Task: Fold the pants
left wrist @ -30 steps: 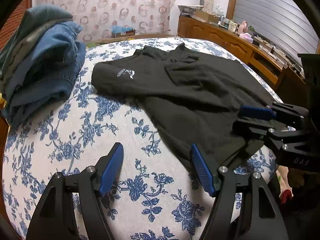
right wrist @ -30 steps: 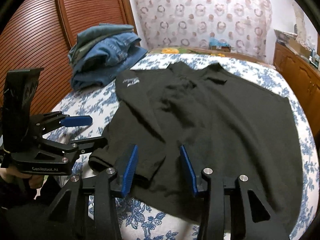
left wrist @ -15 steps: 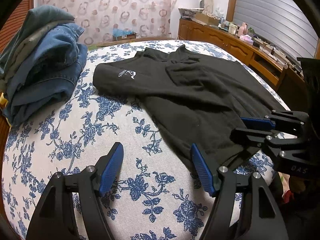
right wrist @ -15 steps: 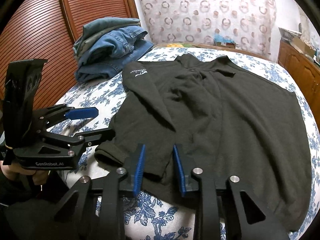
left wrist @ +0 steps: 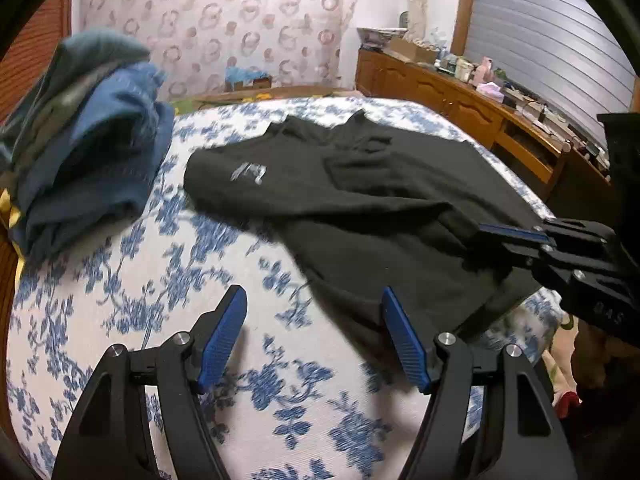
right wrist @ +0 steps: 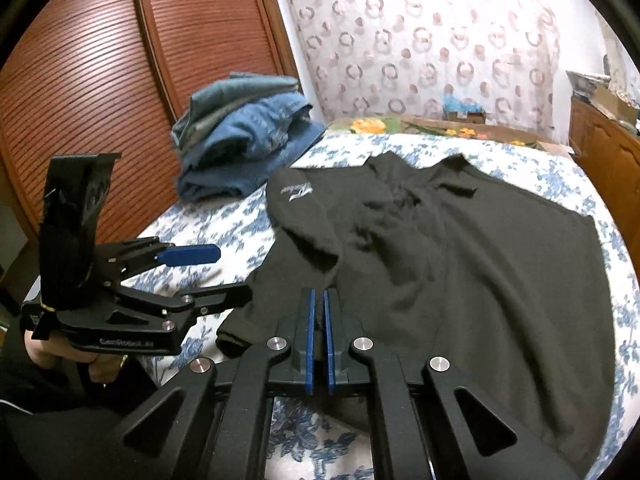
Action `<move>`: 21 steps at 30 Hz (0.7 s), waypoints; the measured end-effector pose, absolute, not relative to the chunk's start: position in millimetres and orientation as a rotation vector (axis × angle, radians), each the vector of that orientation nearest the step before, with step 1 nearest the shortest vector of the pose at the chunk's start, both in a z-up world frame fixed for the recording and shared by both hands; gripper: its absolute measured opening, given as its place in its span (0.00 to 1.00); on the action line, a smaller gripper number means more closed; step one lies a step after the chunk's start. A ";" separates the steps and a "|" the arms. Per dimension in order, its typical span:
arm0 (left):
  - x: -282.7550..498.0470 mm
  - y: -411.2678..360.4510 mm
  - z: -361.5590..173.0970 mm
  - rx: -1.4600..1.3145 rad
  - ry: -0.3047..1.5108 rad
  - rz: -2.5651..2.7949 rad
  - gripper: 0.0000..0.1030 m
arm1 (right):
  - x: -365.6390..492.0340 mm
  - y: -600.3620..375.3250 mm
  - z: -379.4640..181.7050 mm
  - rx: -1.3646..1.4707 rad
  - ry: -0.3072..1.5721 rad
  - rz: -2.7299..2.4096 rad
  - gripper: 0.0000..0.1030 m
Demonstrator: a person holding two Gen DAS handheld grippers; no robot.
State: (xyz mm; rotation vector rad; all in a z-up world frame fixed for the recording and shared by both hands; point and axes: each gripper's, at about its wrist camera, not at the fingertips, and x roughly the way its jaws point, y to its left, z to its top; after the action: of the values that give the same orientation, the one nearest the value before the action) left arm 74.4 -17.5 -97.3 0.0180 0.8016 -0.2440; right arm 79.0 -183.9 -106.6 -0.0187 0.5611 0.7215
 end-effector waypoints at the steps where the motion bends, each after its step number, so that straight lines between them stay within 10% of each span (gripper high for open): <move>1: 75.3 -19.4 -95.7 0.023 0.798 -0.247 0.69 | 78.9 -187.1 -104.3 -0.015 0.552 0.718 0.04; 16: 84.6 -35.1 -89.7 0.054 0.793 -0.278 0.69 | 69.4 -224.8 -87.7 0.027 0.512 0.641 0.02; 21: 88.1 -33.1 -105.8 0.084 0.850 -0.258 0.69 | 81.3 -202.0 -98.2 0.016 0.568 0.682 0.21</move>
State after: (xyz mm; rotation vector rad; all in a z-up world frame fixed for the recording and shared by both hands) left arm 88.1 -33.1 -105.8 0.0838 0.8501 -0.2579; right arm 81.3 -202.0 -98.2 0.0157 0.5679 0.6817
